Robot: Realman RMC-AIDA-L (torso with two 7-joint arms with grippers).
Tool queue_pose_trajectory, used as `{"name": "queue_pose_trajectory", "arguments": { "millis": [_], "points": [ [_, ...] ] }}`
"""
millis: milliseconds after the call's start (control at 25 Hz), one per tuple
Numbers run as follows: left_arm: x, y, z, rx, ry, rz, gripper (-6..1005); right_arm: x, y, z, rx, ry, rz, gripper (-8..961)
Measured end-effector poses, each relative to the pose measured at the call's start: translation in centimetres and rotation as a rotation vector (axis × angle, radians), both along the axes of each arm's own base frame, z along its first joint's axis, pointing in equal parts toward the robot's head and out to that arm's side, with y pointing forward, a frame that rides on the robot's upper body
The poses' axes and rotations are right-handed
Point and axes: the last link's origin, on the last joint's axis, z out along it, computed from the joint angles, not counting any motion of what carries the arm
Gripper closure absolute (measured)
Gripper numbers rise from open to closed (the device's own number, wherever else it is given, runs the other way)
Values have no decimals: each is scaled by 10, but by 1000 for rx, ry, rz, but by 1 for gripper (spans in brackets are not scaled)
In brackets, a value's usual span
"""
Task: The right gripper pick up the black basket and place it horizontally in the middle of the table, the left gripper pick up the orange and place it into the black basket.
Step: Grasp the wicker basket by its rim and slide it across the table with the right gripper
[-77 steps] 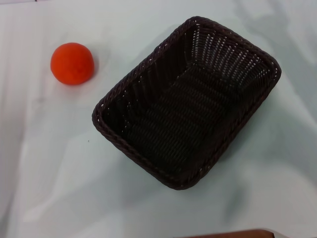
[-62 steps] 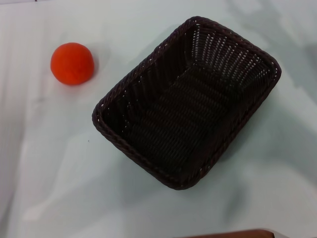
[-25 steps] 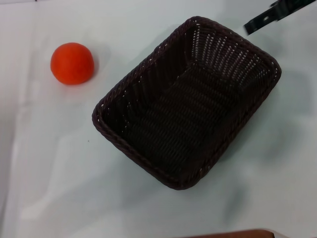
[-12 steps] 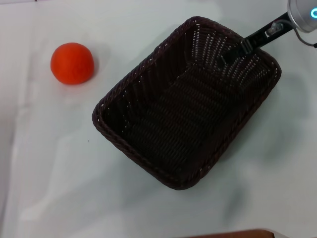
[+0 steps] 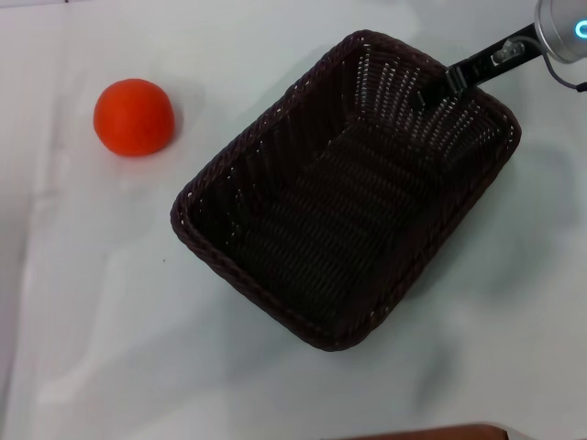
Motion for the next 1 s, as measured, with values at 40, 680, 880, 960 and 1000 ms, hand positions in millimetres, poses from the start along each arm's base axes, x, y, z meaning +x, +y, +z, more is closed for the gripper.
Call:
{"name": "queue_pose_trajectory", "arguments": {
  "millis": [40,680,880,960,1000],
  "points": [
    [-1,0,0,-2,1,3,123,0,0,-1,-2,1,1,253],
    [-7,-7,5,11,22,21,122,2,-3,5,47,37,-125,732],
    [-11,-7,6,10,26,40,122,10,-16,17,92,97,-278,768],
    [-13,-7,7,11,25,56,123,14,-22,18,106,147,-334,768],
    [-14,-7,7,12,24,61,123,16,-26,19,116,180,-358,768]
  ]
}}
